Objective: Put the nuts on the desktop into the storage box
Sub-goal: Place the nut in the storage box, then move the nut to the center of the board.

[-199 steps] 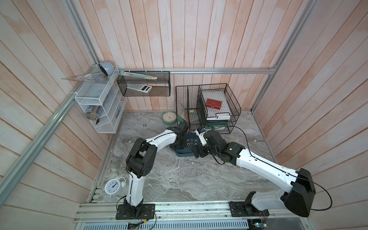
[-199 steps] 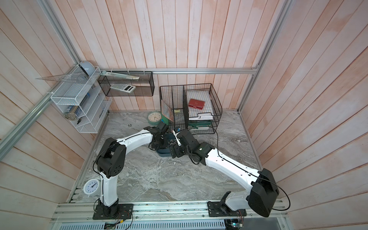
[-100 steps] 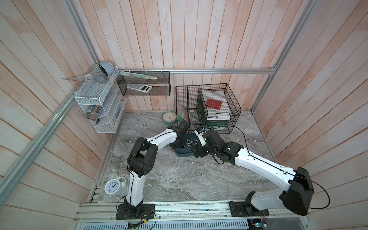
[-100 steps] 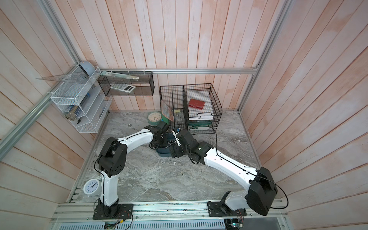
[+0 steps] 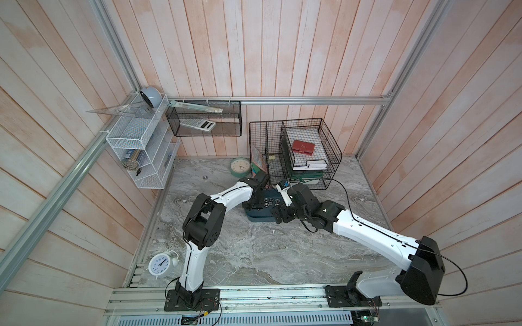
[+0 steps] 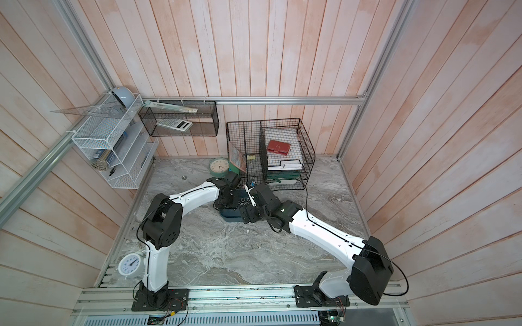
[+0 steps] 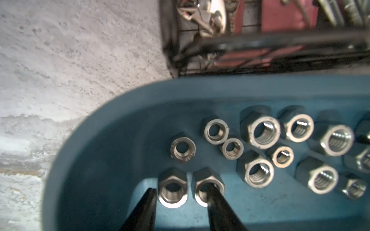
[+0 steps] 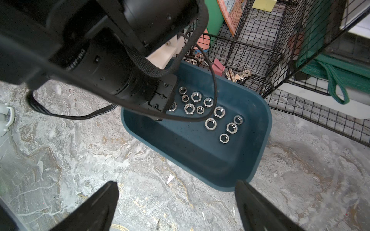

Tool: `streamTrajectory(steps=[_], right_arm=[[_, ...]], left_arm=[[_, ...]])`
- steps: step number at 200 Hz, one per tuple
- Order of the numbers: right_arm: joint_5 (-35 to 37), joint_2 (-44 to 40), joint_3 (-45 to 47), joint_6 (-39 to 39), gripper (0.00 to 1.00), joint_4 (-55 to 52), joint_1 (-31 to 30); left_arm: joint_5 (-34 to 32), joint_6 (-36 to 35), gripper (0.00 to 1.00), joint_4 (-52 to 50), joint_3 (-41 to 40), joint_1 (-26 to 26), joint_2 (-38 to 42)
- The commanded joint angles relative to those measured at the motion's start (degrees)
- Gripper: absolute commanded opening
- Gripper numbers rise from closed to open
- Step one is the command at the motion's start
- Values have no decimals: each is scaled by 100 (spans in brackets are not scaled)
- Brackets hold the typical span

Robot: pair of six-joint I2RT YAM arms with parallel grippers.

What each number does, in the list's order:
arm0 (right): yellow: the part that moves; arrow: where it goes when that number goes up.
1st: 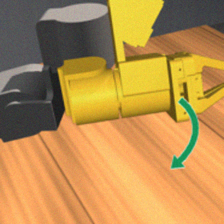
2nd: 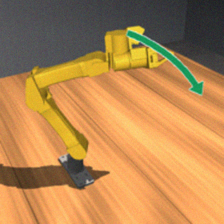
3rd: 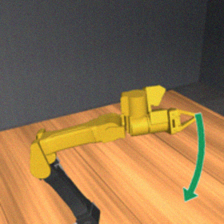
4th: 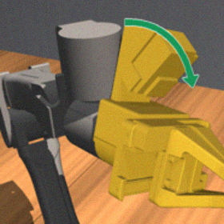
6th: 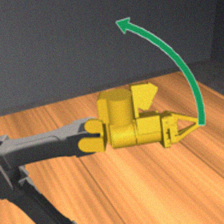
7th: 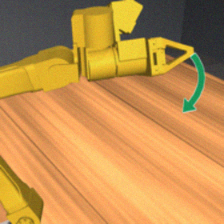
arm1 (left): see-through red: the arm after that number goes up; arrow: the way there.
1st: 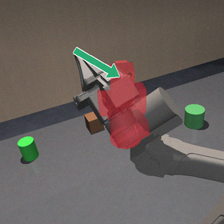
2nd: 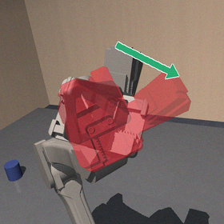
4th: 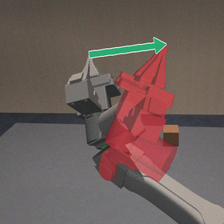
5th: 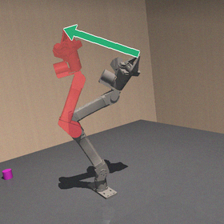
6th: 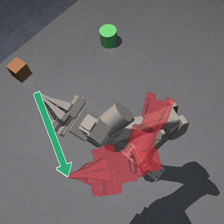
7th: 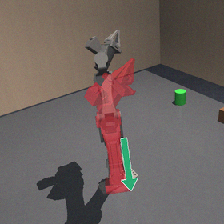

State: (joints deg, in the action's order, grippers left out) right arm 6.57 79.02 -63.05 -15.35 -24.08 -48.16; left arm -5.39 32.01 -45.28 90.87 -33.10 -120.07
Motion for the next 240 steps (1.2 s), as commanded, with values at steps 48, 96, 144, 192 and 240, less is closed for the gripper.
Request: streamTrajectory(steps=[48, 96, 144, 192, 240], right_arm=[[18, 96, -210, 24, 98, -56, 39], [11, 131, -272, 60, 98, -65, 44], [-21, 182, -333, 92, 98, -54, 52], [-127, 318, -478, 137, 98, -41, 52], [-365, 606, -789, 164, 98, 45, 48]], left_arm=[[65, -9, 50, -192, 154, -1, 387], [223, -27, 82, -293, 495, 6, 622], [252, -62, 100, -358, 651, 203, 833], [234, -113, 100, -409, 642, 781, 1184], [-144, -217, 100, -503, 635, 1502, 1292]])
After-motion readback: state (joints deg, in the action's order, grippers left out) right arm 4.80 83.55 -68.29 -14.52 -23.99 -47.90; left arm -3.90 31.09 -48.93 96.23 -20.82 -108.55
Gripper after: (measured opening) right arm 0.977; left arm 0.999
